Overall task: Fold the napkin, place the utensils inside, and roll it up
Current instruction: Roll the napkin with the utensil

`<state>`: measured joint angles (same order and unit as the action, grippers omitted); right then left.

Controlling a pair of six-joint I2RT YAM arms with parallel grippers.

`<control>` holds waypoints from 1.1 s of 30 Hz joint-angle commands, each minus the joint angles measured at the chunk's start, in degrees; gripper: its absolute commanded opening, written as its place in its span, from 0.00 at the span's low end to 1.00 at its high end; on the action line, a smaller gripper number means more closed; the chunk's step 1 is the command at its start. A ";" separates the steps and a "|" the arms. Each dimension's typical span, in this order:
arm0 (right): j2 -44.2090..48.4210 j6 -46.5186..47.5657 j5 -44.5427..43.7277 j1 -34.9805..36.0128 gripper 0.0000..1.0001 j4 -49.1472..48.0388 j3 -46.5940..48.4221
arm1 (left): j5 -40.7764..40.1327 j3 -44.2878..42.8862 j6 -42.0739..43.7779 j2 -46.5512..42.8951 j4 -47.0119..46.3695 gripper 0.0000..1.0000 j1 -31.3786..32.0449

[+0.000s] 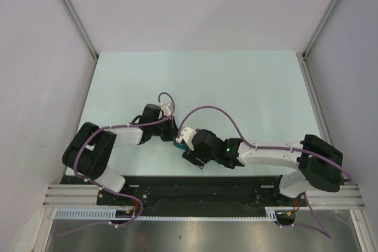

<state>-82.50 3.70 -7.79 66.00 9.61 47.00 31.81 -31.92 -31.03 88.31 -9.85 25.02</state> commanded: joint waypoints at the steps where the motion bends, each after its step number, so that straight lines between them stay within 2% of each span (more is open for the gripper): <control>1: -3.97 2.97 -12.77 2.82 0.76 -0.82 0.90 | 0.44 -2.09 0.61 1.95 2.02 0.00 0.21; 8: -8.63 2.54 -15.76 2.82 0.75 0.85 2.13 | 1.06 -3.23 0.79 2.92 2.29 0.00 0.21; 14: -10.57 0.96 -10.95 -0.86 0.74 2.17 3.36 | 1.76 -5.34 0.53 3.97 1.94 0.02 0.21; 20: -10.93 -0.28 -0.41 -5.87 0.72 2.52 3.80 | 1.06 -8.06 0.18 3.18 2.11 0.21 0.12; 21: -11.02 -0.28 0.84 -7.18 0.72 2.52 3.80 | 0.62 -8.94 0.26 3.01 2.37 0.28 0.12; 23: -11.10 -0.72 4.34 -8.42 0.71 2.43 3.89 | 0.18 -9.91 0.53 2.57 3.16 0.33 -0.23; 24: -11.28 -0.89 5.50 -9.82 0.71 2.43 3.80 | -0.26 -10.78 0.61 2.30 3.43 0.42 -0.40; 26: -11.63 -1.33 9.44 -11.23 0.71 2.35 3.80 | -0.96 -11.75 0.70 1.43 3.95 0.51 -1.19; 29: -12.77 -1.77 13.58 -13.78 0.71 2.52 3.97 | -2.45 -12.72 1.05 -0.42 5.01 0.59 -2.77; 33: -14.61 -2.38 19.47 -16.68 0.70 2.96 4.94 | -3.95 -13.43 1.67 -3.67 6.59 0.62 -5.32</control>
<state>-94.21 2.79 3.09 51.53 11.22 50.35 30.02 -42.59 -30.83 89.58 -4.54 22.26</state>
